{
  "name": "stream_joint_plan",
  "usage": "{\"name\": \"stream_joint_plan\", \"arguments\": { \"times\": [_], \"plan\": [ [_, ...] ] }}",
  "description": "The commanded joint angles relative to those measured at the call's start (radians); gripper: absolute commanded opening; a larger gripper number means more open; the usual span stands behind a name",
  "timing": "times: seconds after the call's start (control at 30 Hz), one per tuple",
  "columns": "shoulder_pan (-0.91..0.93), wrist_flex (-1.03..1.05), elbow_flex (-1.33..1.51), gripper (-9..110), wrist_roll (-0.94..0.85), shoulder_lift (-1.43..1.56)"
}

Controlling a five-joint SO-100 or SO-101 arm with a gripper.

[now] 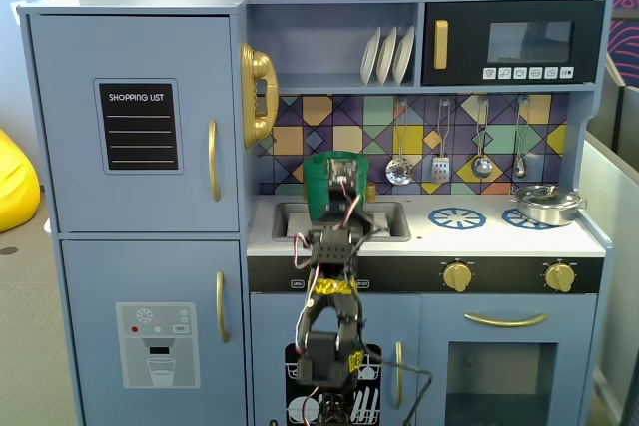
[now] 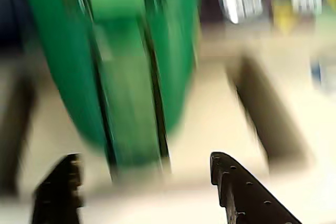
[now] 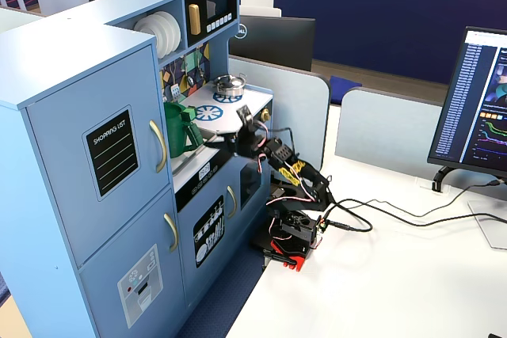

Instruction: Take off the lid from the green recipient and place it on the counter

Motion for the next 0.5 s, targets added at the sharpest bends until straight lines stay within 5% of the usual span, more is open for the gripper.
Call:
{"name": "stream_joint_plan", "arguments": {
  "times": [0.0,0.47],
  "plan": [
    [-0.031,-0.081,-0.216,32,-0.017,-0.123],
    [-0.018,-0.130,-0.482,34,-0.054,-0.388]
  ]
}}
